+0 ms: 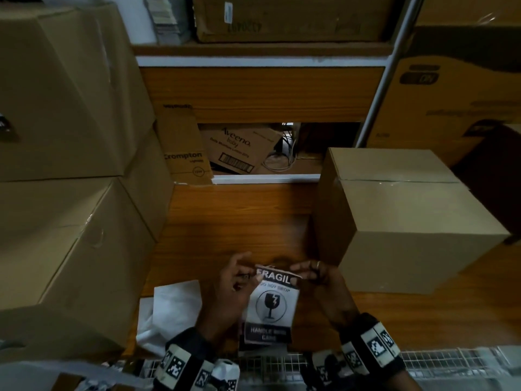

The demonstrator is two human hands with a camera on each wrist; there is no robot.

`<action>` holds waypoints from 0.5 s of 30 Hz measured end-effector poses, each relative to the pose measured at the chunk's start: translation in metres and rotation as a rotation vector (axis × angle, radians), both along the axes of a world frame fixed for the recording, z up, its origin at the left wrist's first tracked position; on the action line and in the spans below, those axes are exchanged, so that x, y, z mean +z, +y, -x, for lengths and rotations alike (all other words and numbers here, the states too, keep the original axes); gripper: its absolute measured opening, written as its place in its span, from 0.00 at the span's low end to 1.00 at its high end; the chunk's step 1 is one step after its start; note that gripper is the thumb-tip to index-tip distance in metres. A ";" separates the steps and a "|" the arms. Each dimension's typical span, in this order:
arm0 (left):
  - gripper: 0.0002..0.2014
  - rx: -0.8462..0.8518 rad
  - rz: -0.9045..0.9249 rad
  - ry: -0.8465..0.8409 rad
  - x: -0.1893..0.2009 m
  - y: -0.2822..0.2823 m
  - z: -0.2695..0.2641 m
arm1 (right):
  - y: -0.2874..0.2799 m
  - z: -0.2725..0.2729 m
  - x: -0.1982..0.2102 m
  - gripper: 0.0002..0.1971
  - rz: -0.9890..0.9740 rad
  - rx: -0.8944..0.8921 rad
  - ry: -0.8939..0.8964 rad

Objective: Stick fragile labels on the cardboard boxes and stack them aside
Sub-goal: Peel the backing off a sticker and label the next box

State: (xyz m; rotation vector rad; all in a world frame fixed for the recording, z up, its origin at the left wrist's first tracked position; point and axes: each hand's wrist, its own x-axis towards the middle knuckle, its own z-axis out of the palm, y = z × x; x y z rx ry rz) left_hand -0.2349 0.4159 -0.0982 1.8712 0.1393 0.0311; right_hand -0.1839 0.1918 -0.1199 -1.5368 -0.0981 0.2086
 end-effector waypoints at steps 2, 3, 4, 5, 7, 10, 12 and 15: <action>0.16 -0.020 0.019 -0.018 0.006 -0.007 -0.006 | -0.009 0.005 0.006 0.11 -0.043 -0.003 0.032; 0.14 -0.024 0.026 -0.021 0.007 -0.011 -0.009 | -0.013 0.008 0.009 0.11 -0.053 -0.011 0.041; 0.13 -0.025 0.047 -0.019 0.007 -0.015 -0.010 | -0.018 0.010 0.010 0.10 -0.064 -0.018 0.046; 0.11 -0.023 0.067 -0.015 0.007 -0.020 -0.010 | -0.023 0.013 0.012 0.10 -0.080 -0.026 0.054; 0.08 -0.011 0.108 -0.003 0.008 -0.028 -0.008 | -0.032 0.018 0.018 0.06 -0.094 -0.041 0.081; 0.07 0.018 0.170 0.025 0.010 -0.041 -0.002 | -0.044 0.023 0.028 0.07 -0.123 0.005 0.152; 0.08 0.038 0.194 0.034 0.013 -0.050 -0.001 | -0.052 0.024 0.034 0.08 -0.157 0.036 0.194; 0.10 0.058 0.205 0.029 0.017 -0.063 -0.001 | -0.065 0.023 0.040 0.08 -0.180 0.076 0.241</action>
